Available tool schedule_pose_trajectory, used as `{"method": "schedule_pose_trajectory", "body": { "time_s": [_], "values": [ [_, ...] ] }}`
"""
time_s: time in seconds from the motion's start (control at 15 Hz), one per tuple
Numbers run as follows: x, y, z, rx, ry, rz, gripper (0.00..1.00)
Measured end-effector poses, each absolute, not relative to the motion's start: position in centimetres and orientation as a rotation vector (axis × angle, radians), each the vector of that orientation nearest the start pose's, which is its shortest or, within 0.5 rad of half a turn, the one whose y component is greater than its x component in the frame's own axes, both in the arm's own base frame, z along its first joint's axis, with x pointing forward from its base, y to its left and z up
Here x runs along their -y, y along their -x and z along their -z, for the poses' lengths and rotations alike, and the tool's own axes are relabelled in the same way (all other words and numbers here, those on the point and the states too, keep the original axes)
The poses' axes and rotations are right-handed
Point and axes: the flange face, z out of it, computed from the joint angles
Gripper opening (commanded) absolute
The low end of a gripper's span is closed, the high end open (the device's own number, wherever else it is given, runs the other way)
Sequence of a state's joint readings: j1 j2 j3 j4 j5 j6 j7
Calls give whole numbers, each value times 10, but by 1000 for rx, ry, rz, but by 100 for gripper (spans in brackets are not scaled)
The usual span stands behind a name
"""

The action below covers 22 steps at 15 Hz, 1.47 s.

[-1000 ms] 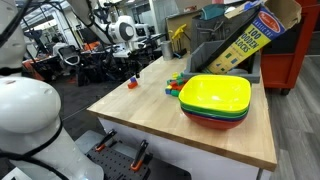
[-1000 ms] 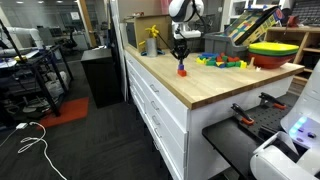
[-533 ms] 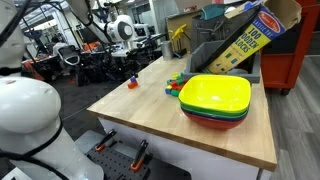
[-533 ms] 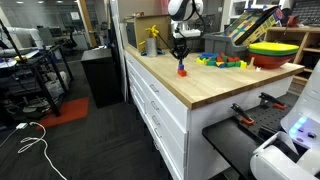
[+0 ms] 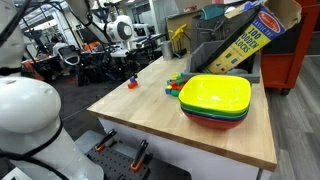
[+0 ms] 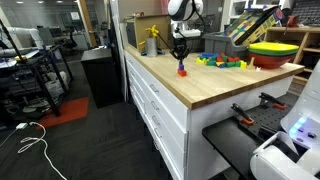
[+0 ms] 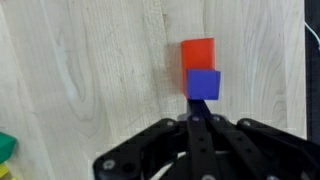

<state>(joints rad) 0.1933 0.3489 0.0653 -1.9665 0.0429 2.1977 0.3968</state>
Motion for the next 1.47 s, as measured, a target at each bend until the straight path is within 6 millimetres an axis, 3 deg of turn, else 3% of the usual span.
{"method": "schedule_pose_trajectory", "body": {
  "time_s": [1.47],
  "values": [
    [-161, -575, -300, -321, 3030, -204, 0]
  ]
}}
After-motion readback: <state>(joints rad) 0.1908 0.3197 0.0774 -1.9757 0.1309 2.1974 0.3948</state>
